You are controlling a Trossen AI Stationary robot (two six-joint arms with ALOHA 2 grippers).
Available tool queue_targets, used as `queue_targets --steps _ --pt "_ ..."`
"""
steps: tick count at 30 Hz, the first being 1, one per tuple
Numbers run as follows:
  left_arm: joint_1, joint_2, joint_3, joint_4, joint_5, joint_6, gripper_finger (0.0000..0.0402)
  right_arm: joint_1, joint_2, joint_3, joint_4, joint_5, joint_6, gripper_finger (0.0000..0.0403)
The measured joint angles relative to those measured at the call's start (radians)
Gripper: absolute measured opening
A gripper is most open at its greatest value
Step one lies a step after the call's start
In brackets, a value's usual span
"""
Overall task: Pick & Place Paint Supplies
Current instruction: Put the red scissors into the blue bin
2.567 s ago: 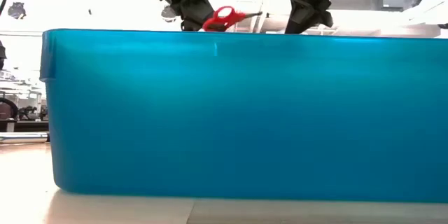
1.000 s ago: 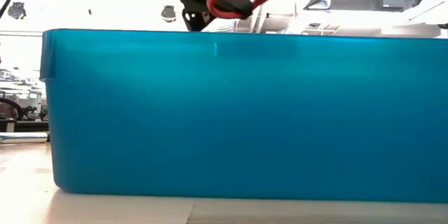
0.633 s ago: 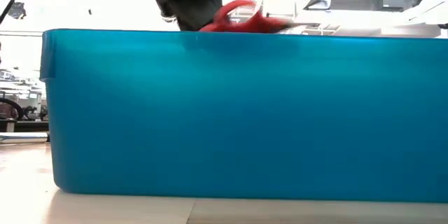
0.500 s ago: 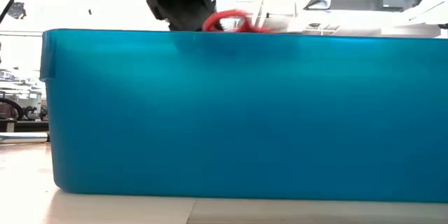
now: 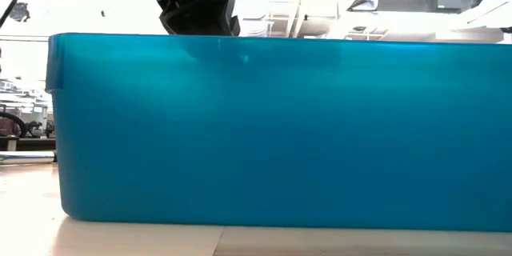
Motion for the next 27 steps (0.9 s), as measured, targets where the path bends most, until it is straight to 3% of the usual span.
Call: queue_targets --steps 13,18,27 --pt "0.010 0.010 0.048 0.071 0.013 0.024 0.0001 0.000 0.000 0.000 -0.001 0.022 -0.011 0.0043" --pt "0.027 0.104 0.093 -0.010 0.064 0.023 0.0001 -0.001 0.000 0.000 -0.002 0.032 -0.024 0.0043" --pt "0.027 0.171 0.126 -0.060 0.059 0.032 0.0001 -0.001 0.000 0.000 -0.003 0.032 -0.009 0.0043"
